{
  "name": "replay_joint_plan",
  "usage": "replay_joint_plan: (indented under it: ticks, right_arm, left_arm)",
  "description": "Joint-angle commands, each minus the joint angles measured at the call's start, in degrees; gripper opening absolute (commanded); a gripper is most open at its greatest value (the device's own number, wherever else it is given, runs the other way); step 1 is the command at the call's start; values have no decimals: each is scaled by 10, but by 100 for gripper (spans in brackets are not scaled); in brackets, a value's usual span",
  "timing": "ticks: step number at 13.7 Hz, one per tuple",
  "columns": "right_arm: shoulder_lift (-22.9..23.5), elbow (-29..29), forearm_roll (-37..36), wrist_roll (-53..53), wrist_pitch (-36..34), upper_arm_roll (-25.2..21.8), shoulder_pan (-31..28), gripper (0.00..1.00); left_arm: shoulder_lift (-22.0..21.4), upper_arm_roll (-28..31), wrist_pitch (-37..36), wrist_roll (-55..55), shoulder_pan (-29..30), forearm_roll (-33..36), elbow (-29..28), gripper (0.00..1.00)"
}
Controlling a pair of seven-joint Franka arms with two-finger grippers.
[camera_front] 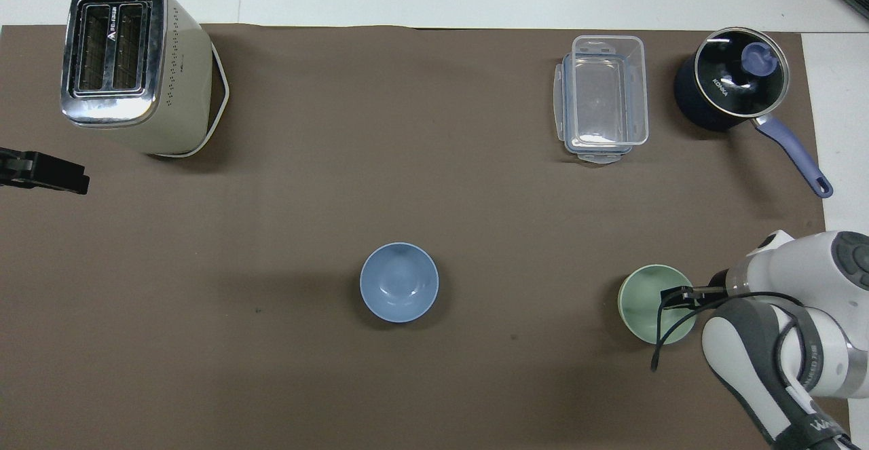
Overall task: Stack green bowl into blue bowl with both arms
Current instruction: 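Grasp the green bowl rim with the right gripper and carry it toward the blue bowl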
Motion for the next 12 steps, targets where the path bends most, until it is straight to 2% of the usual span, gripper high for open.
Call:
replay_joint_plan:
  ticks: [1,3,4,6,7,8,12]
  right_arm:
    - [-8,-11,2,-15,5,3,-6,91]
    - [-1,-13,2,-16,4,3,-6,84]
    - [-1,-13,2,-16,4,3,-6,74]
    - [-1,-13,2,-16,1,3,-6,42]
    - [-1,-12,2,-16,-2,3,-7,18]
    - [0,-10,3,-15,-9,3,-6,0]
    - [-7,9,3,-11,-30,4,1,0]
  left_arm:
    - [-2,-6,-6,-1,8,8,3,100]
    - [-2,-6,-6,-1,8,9,3,100]
    - [-2,-6,-6,-1,8,9,3,100]
    - [-2,-6,-7,-1,8,9,3,100]
    - [-2,-6,-6,-1,8,8,3,100]
    - [-2,-6,-6,-1,8,9,3,100]
    - [-2,-6,-6,-1,8,9,3,100]
